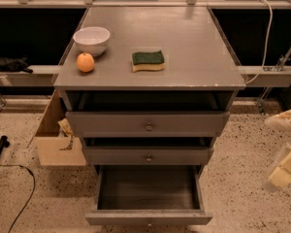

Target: Close bottom drawer

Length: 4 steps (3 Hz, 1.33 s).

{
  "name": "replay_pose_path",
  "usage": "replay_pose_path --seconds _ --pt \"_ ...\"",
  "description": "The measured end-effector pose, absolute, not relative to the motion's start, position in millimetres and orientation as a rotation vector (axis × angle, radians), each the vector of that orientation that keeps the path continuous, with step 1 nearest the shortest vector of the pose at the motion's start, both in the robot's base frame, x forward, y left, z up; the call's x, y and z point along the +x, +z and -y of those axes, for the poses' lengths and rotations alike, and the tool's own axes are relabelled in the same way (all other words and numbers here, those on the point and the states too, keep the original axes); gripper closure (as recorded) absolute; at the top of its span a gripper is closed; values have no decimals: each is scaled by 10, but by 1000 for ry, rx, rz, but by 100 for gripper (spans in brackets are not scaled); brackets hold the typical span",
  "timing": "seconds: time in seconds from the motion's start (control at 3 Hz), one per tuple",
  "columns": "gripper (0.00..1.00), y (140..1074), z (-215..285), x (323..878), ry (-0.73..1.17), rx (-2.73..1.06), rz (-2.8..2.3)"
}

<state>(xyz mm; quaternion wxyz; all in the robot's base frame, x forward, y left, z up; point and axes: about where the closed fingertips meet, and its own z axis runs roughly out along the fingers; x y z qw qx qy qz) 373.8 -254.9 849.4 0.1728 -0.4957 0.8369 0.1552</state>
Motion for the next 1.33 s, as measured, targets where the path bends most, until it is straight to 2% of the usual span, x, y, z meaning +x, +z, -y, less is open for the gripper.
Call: replay_pose_path --seconds 0.67,1.0,1.33 --pt "0 7960 2366 3856 597 -1264 -2399" --pt "0 7454 2086 3942 718 -1196 -2395" --pt "0 7434 2083 3951 720 -1193 -2396"
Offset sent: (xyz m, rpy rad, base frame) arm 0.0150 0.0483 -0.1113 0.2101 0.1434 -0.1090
